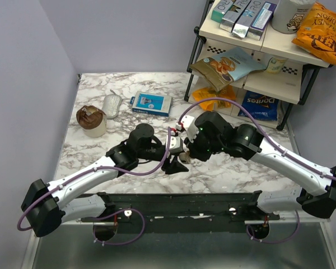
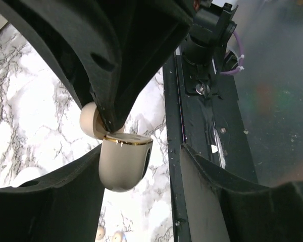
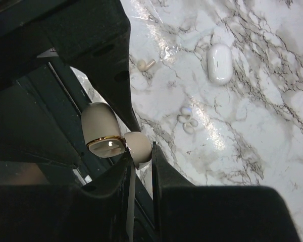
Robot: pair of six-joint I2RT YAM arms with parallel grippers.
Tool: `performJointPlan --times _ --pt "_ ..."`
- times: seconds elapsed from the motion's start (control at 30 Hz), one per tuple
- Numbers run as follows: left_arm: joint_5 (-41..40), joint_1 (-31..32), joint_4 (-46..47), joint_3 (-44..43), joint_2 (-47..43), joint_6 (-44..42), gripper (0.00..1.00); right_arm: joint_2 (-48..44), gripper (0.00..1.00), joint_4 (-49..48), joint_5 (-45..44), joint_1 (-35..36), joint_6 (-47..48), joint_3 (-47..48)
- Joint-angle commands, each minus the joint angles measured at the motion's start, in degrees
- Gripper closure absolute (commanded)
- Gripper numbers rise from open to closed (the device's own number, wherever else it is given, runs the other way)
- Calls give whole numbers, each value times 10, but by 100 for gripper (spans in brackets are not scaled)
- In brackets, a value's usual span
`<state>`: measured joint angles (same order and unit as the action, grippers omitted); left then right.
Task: Insert the wireless bluetooth earbuds into the charging case
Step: Adjust the charging case.
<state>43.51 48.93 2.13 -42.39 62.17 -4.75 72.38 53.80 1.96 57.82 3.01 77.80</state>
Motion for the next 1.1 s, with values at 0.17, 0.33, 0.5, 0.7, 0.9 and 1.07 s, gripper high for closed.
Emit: performJointPlan --times 0.17,0.33,0.5,0.7,0.9,1.07 --pt "-3 11 -14 -36 9 -22 46 17 99 38 -17 11 5 26" --pt "0 13 -20 -40 14 -32 51 18 99 40 -17 12 6 27" --pt "-19 15 -33 -40 16 -23 41 20 99 41 -17 13 4 28" --pt "-49 15 -29 -30 -5 -21 30 12 99 42 -45 13 -1 31" --pt "-63 15 -29 -34 -5 -22 34 6 99 42 -46 15 -4 30" --pt "-58 15 -28 -46 11 -14 39 6 99 39 -43 19 -6 30"
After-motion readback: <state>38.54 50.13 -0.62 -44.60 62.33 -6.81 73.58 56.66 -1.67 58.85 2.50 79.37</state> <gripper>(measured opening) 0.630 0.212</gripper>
